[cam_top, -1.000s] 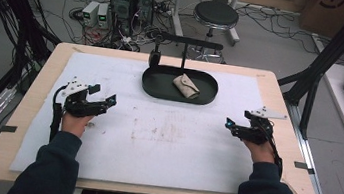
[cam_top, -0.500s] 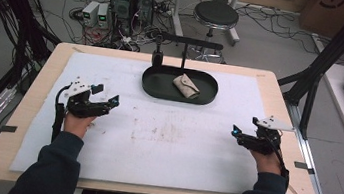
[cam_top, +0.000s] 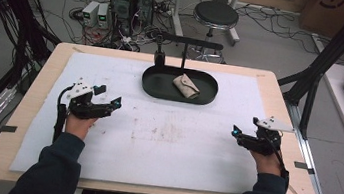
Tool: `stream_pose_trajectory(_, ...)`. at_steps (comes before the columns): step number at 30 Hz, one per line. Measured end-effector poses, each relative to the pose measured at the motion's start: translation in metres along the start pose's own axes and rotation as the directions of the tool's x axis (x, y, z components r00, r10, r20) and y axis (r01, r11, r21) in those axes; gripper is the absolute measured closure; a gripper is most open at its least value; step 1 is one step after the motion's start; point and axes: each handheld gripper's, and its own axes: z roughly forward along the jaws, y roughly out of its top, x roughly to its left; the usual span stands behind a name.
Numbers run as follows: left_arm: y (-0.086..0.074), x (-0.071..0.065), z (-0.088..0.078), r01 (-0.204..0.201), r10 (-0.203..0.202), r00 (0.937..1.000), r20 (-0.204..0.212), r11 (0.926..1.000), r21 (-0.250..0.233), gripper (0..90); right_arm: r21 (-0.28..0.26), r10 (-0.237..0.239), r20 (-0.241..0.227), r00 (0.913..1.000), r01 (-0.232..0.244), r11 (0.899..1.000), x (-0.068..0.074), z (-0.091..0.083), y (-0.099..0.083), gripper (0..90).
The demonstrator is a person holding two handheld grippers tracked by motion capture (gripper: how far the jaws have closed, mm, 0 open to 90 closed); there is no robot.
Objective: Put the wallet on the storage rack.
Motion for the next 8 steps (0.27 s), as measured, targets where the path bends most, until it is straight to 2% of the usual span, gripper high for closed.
stream_pose_trajectory(8, 0.0, -0.0004, 0.0001, -0.004, 0.004, 1.0, 0.0, 1.0, 0.002, 21.3, -0.002, -0.005, 0.002, 1.0, 0.005, 1.0, -0.0017, 0.0005, -0.0004, 19.9)
